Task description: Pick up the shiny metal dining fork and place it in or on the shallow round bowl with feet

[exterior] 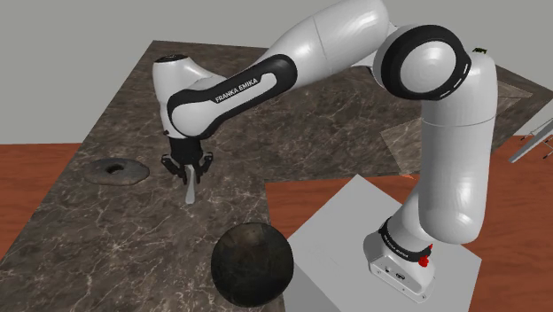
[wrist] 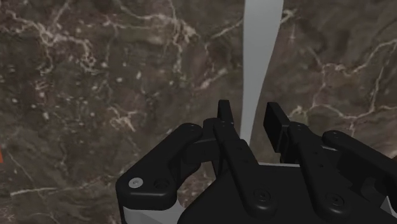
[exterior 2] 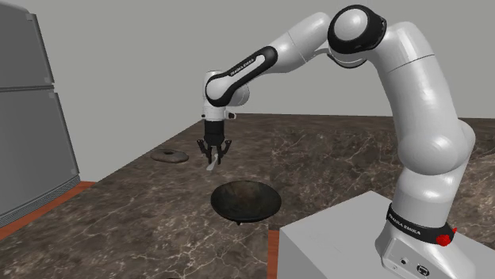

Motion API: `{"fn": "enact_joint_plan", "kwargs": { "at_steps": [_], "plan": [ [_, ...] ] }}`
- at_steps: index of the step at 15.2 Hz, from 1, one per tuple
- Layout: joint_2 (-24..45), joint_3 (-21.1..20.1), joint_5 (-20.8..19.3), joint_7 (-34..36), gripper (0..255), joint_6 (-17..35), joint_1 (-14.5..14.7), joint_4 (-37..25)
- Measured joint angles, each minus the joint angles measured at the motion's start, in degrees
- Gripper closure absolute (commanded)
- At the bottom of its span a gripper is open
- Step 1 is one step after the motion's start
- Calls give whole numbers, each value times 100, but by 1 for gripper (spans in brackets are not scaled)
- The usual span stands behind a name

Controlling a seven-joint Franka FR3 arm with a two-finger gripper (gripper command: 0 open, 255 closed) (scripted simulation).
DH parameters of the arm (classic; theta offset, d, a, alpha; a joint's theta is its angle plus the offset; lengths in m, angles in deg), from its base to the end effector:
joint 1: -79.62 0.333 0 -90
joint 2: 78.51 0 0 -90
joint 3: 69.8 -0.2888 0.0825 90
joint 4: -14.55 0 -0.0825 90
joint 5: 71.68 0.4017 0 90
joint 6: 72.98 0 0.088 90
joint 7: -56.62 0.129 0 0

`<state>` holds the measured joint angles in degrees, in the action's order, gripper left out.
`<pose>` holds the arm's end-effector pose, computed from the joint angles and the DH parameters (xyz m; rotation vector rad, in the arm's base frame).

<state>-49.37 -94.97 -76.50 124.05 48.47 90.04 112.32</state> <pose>0.5520 0.3664 0.2609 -2.9657 0.8435 0.2119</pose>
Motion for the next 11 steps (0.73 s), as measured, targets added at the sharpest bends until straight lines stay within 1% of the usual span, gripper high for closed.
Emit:
{"fn": "enact_joint_plan", "kwargs": {
  "at_steps": [11],
  "plan": [
    [-369, -91, 150, -27, 255, -653, -60, -311]
  ]
}}
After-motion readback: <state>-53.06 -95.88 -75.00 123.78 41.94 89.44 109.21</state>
